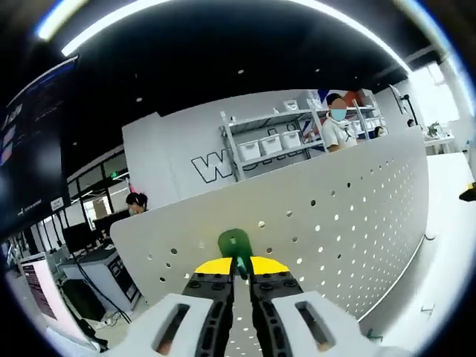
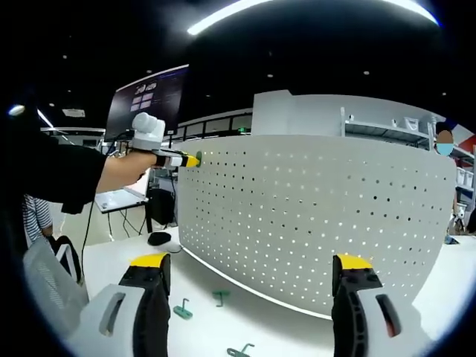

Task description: Insert the hook assembly into the mounting plate slot until the hook locks in place.

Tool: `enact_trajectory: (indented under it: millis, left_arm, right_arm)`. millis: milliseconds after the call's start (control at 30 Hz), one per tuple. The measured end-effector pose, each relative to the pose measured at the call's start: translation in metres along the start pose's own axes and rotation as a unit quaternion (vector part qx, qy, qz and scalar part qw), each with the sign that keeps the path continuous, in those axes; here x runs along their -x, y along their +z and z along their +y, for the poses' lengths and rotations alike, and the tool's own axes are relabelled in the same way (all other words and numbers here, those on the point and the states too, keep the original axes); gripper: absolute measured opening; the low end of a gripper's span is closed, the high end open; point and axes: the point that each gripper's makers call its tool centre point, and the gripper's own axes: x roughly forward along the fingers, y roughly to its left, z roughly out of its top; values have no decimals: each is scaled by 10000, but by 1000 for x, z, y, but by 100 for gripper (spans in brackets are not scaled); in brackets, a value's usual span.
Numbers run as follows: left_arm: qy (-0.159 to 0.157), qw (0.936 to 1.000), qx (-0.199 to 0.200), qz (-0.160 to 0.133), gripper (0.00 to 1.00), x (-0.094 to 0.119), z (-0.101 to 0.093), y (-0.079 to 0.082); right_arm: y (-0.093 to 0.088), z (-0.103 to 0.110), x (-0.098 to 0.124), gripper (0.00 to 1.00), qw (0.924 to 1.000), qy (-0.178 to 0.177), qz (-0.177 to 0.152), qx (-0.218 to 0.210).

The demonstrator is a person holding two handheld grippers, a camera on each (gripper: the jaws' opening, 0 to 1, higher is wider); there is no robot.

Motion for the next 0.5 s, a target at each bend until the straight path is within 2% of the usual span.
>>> enact_trajectory:
  millis: [100, 233, 500]
  left_arm:
    - [11, 9999, 110, 2, 16, 2, 1, -1]
    - [119, 9994, 254, -186, 35, 8, 4, 4]
    - [243, 9980, 439, -388, 51, 27, 9, 10]
  right_arm:
    - [1, -1, 0, 88, 10000, -13, -17, 6]
    - [2, -1, -2, 88, 10000, -11, -36, 21]
    - [0, -3, -2, 86, 10000, -16, -7, 10]
